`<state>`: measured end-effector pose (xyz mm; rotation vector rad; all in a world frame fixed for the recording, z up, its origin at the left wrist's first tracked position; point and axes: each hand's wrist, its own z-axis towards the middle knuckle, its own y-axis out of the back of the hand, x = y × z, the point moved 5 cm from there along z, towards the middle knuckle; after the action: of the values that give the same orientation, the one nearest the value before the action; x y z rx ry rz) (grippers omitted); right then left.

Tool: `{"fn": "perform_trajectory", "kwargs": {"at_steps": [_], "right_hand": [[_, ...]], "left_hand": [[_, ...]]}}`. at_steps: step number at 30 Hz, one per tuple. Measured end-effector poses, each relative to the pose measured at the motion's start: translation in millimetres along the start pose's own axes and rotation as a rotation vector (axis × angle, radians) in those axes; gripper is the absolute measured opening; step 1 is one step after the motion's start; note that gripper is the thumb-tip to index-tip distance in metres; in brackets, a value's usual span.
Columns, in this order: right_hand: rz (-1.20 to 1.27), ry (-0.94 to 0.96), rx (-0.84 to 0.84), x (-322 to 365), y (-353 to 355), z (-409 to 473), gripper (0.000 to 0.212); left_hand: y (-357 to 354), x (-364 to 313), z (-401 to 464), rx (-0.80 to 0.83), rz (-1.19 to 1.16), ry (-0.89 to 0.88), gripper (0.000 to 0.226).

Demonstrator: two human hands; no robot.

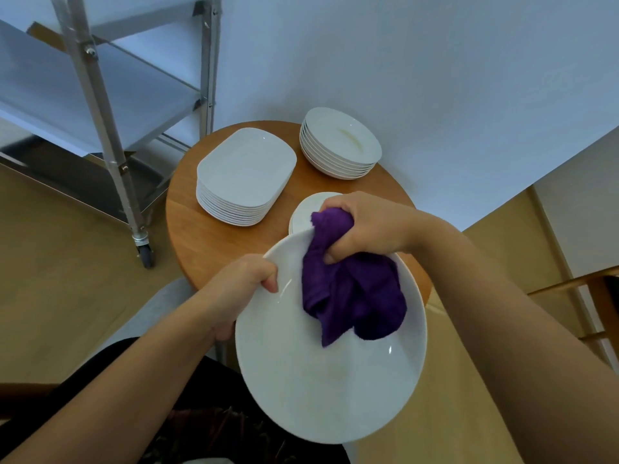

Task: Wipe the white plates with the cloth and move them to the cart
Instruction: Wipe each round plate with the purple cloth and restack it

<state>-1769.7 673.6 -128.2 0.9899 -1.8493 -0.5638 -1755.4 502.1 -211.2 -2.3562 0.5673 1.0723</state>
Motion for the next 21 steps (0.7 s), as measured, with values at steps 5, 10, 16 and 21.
{"fn": "perform_trajectory", "kwargs": {"at_steps": [5,10,16,21], "right_hand": [[0.356,-0.218,-0.166,-57,9,-26,0.023],[0.84,-0.339,-0.582,-80,-39,-38,0.017],[1.234,-0.422,-0.918,-85,-85,-53,0.018],[1.532,-0.466,-0.974,-64,-124,-48,0.023]], "left_hand": [[24,-12,5,-0.195,-0.384,-0.078,0.034],[15,-17,12,-0.264,-0.54,-0.19,0.033],[-5,-1,19,-0.312,-0.607,-0.179,0.021],[-18,8,32,-0.404,-0.632,-0.236,0.011]]}}
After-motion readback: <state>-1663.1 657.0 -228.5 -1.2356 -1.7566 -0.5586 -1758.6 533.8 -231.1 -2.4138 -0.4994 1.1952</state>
